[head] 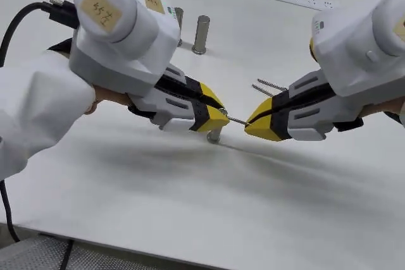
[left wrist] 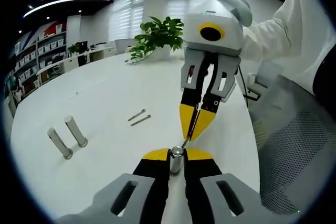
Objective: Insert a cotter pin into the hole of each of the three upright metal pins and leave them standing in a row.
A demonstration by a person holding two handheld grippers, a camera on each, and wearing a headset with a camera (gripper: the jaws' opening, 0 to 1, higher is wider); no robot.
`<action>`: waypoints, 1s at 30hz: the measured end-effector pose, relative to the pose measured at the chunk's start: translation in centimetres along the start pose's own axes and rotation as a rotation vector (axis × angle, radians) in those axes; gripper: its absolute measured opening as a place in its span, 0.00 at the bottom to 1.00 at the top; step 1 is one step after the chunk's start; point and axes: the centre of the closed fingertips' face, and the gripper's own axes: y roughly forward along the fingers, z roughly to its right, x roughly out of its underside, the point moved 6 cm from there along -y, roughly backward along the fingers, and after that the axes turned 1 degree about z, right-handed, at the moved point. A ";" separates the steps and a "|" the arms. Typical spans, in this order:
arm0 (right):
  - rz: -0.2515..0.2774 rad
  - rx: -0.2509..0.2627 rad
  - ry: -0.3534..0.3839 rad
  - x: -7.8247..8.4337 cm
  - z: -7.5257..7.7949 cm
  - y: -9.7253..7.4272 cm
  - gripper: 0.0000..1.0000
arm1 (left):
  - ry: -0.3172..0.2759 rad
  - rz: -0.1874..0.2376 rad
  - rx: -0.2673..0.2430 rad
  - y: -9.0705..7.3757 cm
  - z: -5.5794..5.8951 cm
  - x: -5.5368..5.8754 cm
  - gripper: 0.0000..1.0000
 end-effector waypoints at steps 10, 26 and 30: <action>0.016 0.013 -0.004 -0.2 -0.1 0.2 0.00 | -0.063 0.018 -0.024 0.3 0.3 0.0 0.06; 0.040 -0.004 -0.143 -1.3 -0.3 1.0 0.00 | -0.040 0.011 0.003 0.3 1.1 0.0 0.06; 0.043 0.015 -0.183 -1.3 -0.2 1.1 0.00 | -0.044 0.012 -0.001 0.3 1.1 0.0 0.06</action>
